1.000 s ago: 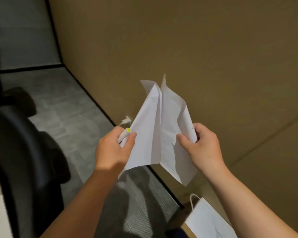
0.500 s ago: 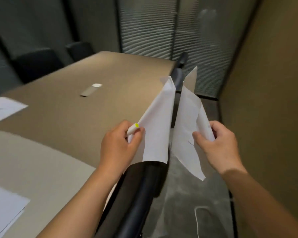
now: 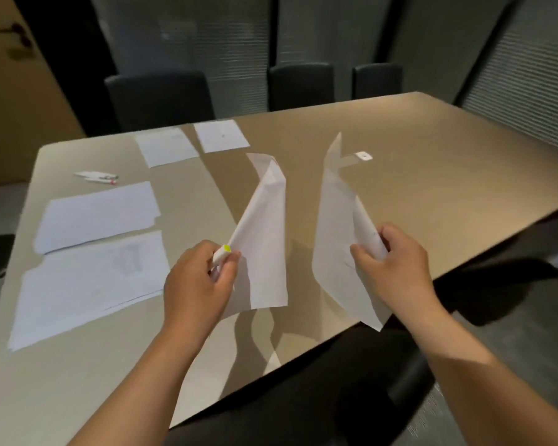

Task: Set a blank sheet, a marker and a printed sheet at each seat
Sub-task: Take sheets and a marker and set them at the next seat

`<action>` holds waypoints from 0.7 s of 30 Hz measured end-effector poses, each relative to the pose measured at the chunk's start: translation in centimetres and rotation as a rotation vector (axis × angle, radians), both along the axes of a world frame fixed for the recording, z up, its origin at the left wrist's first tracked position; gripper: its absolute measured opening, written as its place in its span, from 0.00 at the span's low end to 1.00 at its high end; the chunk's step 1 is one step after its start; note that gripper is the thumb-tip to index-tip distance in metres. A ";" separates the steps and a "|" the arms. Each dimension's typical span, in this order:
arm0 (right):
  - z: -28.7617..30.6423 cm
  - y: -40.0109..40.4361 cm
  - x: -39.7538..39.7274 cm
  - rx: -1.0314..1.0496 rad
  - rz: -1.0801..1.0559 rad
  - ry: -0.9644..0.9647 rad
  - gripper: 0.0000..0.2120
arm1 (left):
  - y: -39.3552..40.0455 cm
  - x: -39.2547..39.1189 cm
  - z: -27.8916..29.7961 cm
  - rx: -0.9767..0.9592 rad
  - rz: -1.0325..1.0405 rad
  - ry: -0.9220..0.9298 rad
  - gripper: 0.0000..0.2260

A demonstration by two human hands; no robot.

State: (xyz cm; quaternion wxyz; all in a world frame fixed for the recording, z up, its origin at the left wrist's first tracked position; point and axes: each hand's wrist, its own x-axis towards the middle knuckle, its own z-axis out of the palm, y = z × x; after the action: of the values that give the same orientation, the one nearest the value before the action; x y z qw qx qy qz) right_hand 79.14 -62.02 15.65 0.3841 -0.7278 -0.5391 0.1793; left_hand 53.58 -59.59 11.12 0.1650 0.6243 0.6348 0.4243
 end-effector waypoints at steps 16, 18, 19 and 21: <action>-9.1 12.0 -1.5 0.053 0.342 -0.613 0.13 | 6.0 -2.4 -11.4 -0.133 0.164 0.598 0.07; -13.0 12.4 -2.1 -0.116 0.435 -0.630 0.14 | 5.5 -2.6 -14.0 -0.199 0.160 0.649 0.08; -14.5 12.6 -2.4 -0.174 0.485 -0.640 0.14 | 5.3 -2.7 -15.2 -0.230 0.149 0.673 0.09; -17.4 13.1 -2.6 -0.278 0.573 -0.625 0.13 | 5.1 -3.0 -17.5 -0.307 0.128 0.694 0.11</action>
State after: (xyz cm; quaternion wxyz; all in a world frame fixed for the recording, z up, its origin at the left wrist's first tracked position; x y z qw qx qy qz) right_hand 76.52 -48.88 -1.74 0.0360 -0.6131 -0.7799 0.1208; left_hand 50.56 -54.51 -6.40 0.0052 0.6580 0.7467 0.0970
